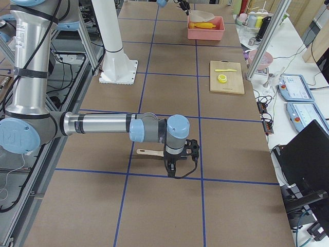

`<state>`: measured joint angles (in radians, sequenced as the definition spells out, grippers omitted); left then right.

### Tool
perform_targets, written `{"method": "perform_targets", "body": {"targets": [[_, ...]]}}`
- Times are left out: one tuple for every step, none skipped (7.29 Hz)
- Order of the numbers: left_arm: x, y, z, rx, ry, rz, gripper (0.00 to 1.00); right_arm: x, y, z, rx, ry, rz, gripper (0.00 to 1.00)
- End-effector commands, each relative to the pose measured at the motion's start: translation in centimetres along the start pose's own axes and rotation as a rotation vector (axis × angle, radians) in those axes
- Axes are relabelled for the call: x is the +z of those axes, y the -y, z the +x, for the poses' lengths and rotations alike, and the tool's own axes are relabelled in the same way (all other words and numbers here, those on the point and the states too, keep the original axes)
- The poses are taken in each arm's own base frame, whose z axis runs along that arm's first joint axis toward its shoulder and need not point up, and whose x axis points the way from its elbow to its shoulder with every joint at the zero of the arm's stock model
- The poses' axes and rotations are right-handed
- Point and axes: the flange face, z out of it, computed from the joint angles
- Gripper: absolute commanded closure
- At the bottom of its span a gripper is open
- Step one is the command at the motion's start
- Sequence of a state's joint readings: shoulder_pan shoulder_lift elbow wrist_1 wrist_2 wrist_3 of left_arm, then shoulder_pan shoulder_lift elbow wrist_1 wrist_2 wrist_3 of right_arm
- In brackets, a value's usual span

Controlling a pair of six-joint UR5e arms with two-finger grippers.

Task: Sweep and dump trash into bin
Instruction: 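Tilt the dustpan with the left gripper to dump the produce into the bin, then bring the empty dustpan back with the left gripper and lower it to the table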

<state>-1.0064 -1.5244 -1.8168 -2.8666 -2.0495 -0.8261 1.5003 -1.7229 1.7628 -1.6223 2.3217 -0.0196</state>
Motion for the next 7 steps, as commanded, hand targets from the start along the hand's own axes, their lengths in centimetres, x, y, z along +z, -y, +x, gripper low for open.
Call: {"method": "perform_targets", "body": {"targets": [[2.9,1.7,1.0,0.367,0.005,-0.064,1.0,0.8,-0.6,0.5,0.017,0.026,-0.017,0.0],[4.3,1.4,1.5,0.463,-0.01,-0.103,1.0,0.7,0.0,0.9,0.01,-0.028,-0.014,0.0],[6.5,0.9,2.5,0.559,-0.039,-0.13,1.0,0.3,0.1,1.0,0.005,-0.063,-0.008,0.0],[9.4,1.2,3.9,0.597,-0.065,-0.162,1.0,-0.1,0.2,0.6,0.0,-0.061,0.001,0.0],[12.3,1.0,6.4,0.612,-0.117,-0.178,1.0,-0.4,0.3,0.2,-0.006,-0.056,0.008,0.0],[13.1,0.2,7.8,0.615,-0.176,-0.203,1.0,-0.4,0.3,0.2,-0.008,-0.056,0.009,0.0],[13.8,0.1,8.6,0.617,-0.24,-0.233,1.0,-0.4,0.3,0.2,-0.009,-0.056,0.009,0.0]]}}
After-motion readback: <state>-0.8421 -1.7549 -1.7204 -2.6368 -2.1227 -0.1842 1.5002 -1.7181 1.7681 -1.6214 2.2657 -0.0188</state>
